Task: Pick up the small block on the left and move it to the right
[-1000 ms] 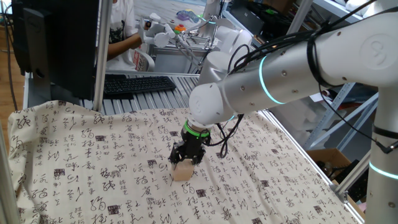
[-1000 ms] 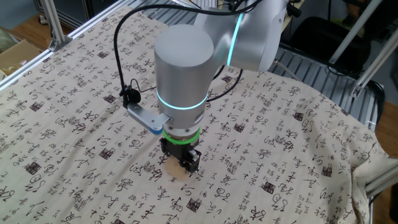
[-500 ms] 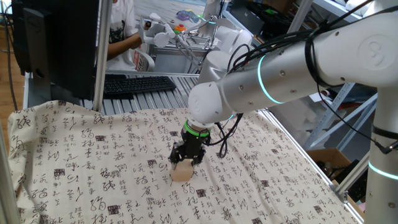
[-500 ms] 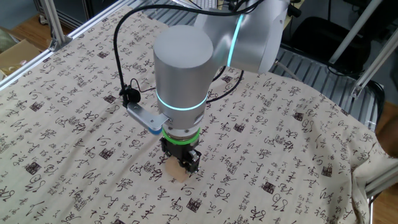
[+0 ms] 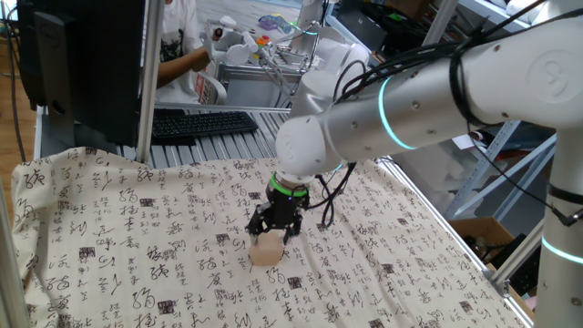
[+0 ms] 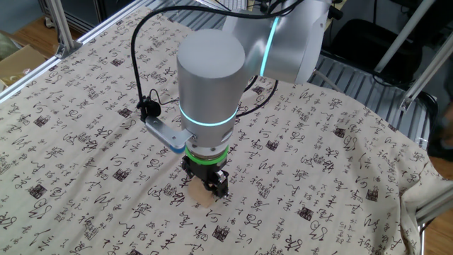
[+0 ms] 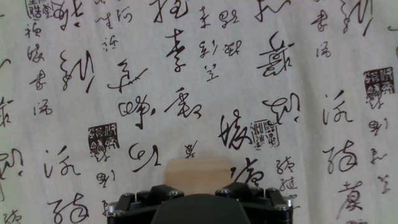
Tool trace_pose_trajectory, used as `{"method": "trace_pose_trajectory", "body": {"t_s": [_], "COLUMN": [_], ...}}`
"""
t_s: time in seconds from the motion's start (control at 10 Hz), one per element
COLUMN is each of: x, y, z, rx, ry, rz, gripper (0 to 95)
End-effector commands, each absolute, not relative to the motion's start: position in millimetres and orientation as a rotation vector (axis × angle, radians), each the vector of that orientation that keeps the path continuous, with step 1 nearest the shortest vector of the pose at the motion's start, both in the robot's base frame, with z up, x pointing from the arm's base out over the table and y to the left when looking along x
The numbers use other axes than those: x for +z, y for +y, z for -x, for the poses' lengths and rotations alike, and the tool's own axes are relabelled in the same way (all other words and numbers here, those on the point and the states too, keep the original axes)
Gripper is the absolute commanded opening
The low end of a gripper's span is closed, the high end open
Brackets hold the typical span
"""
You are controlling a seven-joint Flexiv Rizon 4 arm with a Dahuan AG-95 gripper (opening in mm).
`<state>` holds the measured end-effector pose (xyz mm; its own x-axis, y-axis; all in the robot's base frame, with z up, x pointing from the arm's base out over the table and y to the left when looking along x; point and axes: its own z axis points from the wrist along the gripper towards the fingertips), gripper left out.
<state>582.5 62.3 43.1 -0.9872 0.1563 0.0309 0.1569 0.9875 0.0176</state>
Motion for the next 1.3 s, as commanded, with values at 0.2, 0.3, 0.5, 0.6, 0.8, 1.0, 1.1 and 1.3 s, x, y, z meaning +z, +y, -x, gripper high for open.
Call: {"method": "trace_pose_trajectory", "body": {"t_s": [0.2, 0.3, 0.5, 0.6, 0.8, 1.0, 1.1, 1.3], "x": [55.3, 60.3, 70.1, 75.0, 80.3, 83.6, 84.4, 85.5], "y": [58.4, 56.5, 50.1, 44.0, 31.3, 16.2, 6.7, -5.6], "z": [-577.9, -576.1, -573.1, -572.1, -570.9, -569.2, -567.8, -566.1], "rx": [-0.032, -0.027, -0.010, -0.004, -0.001, 0.017, 0.018, 0.012], "ry": [-3.097, -3.094, -3.087, -3.077, -3.080, -3.088, -3.096, -3.105], "rz": [0.256, 0.260, 0.254, 0.250, 0.236, 0.209, 0.190, 0.159], "gripper": [76.0, 76.0, 76.0, 76.0, 76.0, 57.0, 38.0, 19.0]}}
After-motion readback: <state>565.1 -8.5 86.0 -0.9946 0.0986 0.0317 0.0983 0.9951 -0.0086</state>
